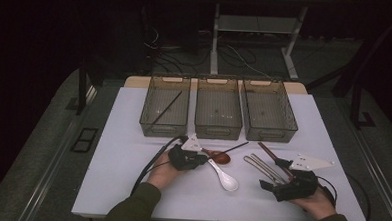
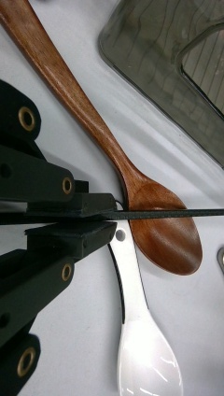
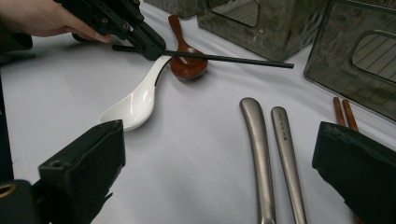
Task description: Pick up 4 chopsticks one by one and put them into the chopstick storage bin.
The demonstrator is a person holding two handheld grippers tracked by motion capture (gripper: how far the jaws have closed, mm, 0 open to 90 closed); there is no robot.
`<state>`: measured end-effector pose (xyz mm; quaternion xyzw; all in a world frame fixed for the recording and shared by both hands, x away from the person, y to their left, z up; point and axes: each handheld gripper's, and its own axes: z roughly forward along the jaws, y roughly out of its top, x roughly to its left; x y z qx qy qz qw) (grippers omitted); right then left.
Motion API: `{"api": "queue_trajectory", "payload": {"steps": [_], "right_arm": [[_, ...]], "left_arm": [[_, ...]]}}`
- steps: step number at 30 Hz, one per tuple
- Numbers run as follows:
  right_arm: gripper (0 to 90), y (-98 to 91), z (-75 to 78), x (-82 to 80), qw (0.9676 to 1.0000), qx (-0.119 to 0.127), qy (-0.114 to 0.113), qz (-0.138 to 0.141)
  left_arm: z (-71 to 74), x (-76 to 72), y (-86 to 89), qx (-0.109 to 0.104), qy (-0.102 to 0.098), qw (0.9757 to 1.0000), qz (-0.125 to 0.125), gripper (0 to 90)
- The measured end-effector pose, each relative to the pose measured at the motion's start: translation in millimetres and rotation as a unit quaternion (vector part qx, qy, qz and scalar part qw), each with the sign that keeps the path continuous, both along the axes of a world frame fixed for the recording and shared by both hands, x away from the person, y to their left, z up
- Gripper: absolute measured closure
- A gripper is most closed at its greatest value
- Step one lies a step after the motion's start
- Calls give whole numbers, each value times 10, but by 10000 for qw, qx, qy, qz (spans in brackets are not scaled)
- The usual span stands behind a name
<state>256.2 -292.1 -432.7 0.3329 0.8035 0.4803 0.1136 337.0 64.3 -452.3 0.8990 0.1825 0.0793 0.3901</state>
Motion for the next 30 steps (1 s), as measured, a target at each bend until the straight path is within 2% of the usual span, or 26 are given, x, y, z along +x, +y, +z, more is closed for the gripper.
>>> {"api": "queue_trajectory", "payload": {"steps": [9,16,25,30], "right_arm": [[27,-2,1,-1,10000,3,-9,-4],[27,0,1,-2,10000,-1,-5,1],[27,1,0,-1,10000,-4,-6,1],[28,4,-1,-2,10000,-3,2,1]], "left_arm": [[20,-1,10,22,-39,10000,-20,842],[77,-8,45,-151,-47,9999,45,845],[150,-43,61,-297,-30,9995,-75,845],[199,-79,60,-302,-50,9994,-184,845]]}}
